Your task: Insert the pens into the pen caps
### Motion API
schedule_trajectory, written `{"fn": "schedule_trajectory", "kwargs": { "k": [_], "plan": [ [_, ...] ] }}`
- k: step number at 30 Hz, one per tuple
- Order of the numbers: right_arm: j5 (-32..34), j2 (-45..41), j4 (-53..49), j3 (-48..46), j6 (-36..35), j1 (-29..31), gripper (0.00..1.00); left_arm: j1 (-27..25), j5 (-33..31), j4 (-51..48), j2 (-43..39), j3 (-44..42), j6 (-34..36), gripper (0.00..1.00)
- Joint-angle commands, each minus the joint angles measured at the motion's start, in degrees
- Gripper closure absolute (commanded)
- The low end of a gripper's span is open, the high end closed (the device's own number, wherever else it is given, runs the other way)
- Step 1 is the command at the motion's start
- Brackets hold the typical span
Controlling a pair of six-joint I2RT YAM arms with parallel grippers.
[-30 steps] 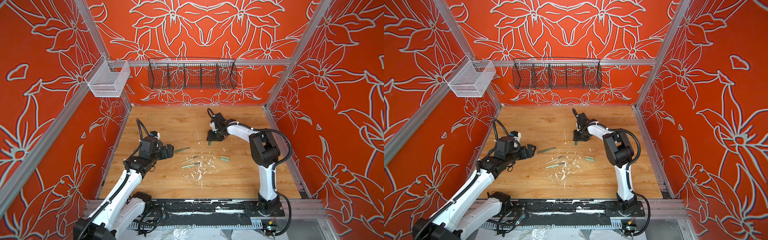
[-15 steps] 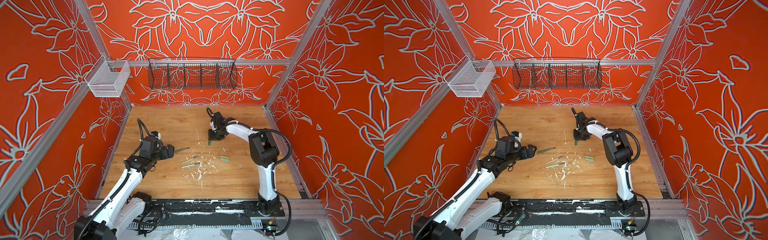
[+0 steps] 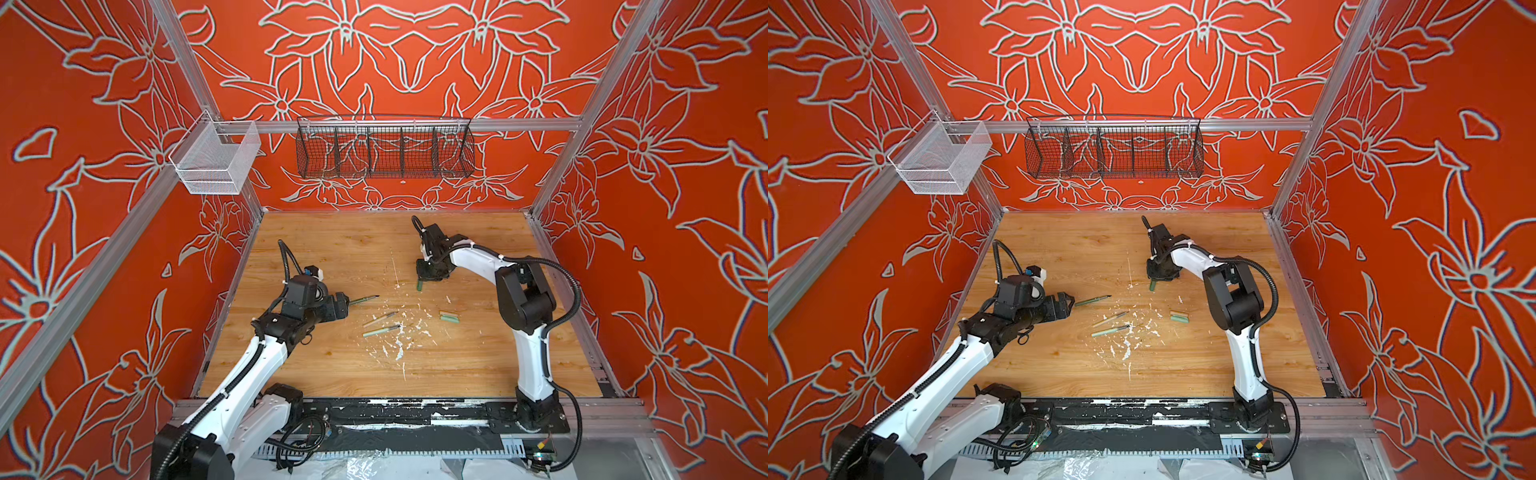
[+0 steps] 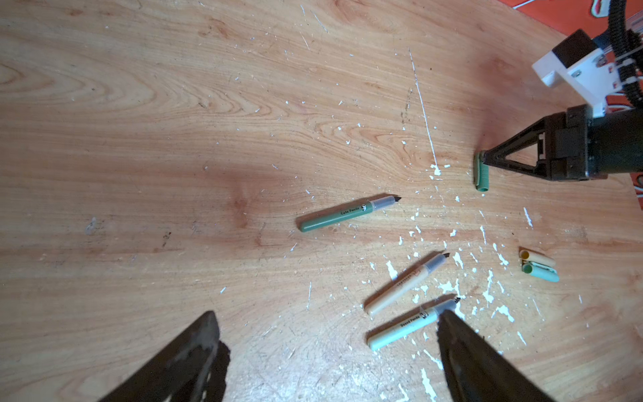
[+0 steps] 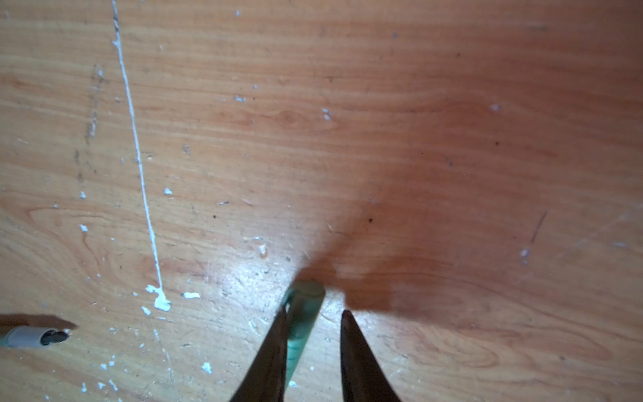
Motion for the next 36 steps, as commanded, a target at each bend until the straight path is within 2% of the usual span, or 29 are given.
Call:
{"fn": "schedule_trajectory", "kwargs": {
  "k": [1, 8, 18, 21, 26, 29, 36],
  "plan": [
    [-1.2, 1.6, 0.8, 0.7, 2.3, 0.8, 0.72, -0.4, 0.2, 0.6, 0.3, 0.1, 0.4, 0.03],
    [0.7, 2.4, -1.7, 1.9, 1.8, 1.8, 0.72, -0.4, 0.0, 0.7, -0.6, -0.6, 0.5, 0.03],
    [0.2, 2.2, -2.2, 1.3, 1.5, 2.0, 0.73, -0.4, 0.1, 0.5, -0.6, -1.2, 0.9, 0.03],
    [-0.4, 1.3, -2.9, 1.2, -1.6, 2.0, 0.73, -0.4, 0.9, -0.3, -0.3, -0.9, 0.7, 0.03],
    [-4.4, 2.2, -7.7, 4.1, -9.2, 1.9, 0.65, -0.5, 1.1, -0.6, -0.4, -1.1, 0.7, 0.03],
    [-6.7, 3.2, -9.7, 5.5, -12.2, 1.8, 0.63, -0.6, 0.9, -1.0, -0.6, -1.1, 0.7, 0.03],
    [-4.7, 6.5, -12.9, 10.8, -14.7, 1.5, 0.64, -1.1, 1.1, -1.1, -0.8, -1.3, 0.2, 0.03]
  ]
}}
